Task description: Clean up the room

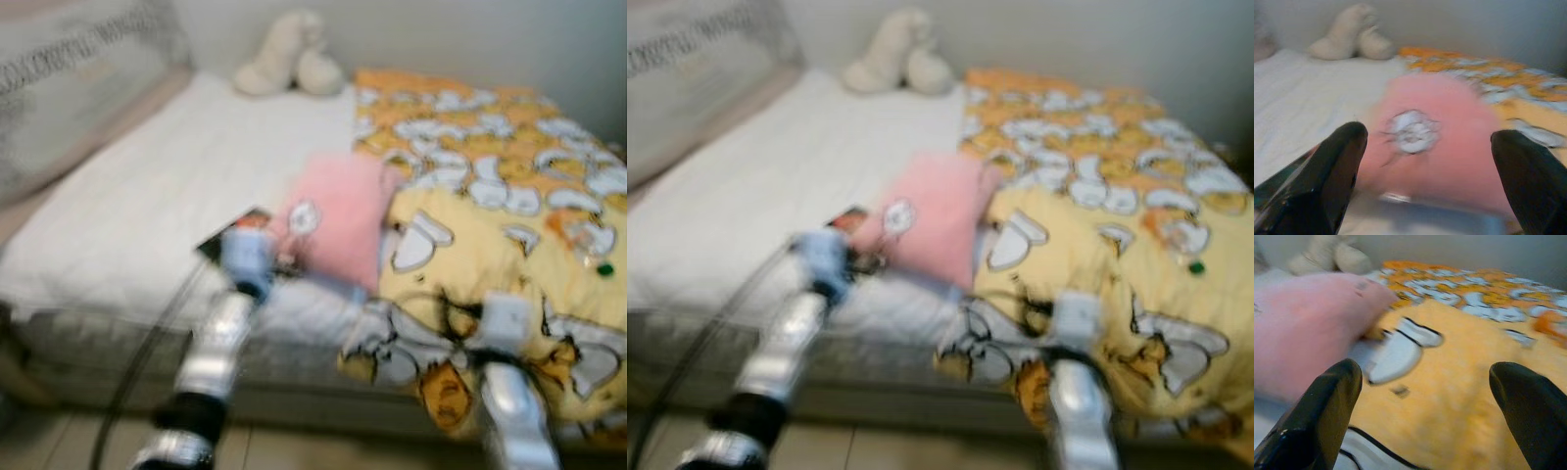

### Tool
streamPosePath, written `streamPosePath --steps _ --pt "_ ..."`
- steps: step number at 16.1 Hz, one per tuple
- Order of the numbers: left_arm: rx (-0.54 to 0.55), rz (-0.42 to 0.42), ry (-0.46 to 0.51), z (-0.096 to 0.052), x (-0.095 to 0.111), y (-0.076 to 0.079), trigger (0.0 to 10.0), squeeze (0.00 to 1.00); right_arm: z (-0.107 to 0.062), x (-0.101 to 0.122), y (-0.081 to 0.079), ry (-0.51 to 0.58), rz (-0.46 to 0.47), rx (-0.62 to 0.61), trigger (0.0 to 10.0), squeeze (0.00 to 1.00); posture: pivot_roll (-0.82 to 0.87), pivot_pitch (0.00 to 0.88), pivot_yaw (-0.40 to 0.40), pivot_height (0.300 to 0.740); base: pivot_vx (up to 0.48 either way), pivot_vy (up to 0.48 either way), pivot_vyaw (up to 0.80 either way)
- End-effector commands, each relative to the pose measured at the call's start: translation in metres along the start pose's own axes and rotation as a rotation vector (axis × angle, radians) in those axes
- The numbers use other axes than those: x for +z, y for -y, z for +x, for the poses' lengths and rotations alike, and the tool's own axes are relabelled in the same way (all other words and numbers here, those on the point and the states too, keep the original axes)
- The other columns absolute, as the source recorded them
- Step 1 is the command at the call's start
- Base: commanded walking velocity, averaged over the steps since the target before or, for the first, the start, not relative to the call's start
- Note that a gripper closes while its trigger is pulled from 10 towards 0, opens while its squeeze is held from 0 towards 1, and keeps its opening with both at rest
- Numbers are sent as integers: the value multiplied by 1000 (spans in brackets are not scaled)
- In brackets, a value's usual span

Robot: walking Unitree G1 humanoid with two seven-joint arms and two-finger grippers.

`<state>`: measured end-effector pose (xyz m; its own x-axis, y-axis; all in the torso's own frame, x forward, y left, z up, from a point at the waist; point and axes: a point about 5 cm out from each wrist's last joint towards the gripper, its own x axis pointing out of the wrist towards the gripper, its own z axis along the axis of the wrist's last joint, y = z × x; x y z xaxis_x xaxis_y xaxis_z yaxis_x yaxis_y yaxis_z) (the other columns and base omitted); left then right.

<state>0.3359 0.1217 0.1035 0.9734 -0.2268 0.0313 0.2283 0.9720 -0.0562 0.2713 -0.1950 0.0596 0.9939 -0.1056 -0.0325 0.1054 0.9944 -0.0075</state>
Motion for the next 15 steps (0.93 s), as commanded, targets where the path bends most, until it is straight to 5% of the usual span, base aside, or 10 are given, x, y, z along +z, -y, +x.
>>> streamPosePath --steps 1,7,8,9,15 --pt "-10 -29 -13 4 -1 10 10000 0 1 2 10 -4 -27 -13 10000 0 138 0 14 740 472 0 0" --pt "-41 79 7 8 6 11 10000 0 1 5 13 19 -31 -42 10000 0 145 0 9 740 469 0 0" --pt "-36 83 8 9 9 8 10000 780 0 10 14 54 -25 -39 10000 1000 143 0 9 740 469 0 0" --pt "-26 65 8 11 10 5 10000 1000 1 11 14 55 -17 -33 10000 1000 142 0 11 740 469 0 0" --pt "-25 58 0 16 14 0 10000 1000 9 17 14 40 -13 14 10000 1000 136 0 7 740 479 0 0"
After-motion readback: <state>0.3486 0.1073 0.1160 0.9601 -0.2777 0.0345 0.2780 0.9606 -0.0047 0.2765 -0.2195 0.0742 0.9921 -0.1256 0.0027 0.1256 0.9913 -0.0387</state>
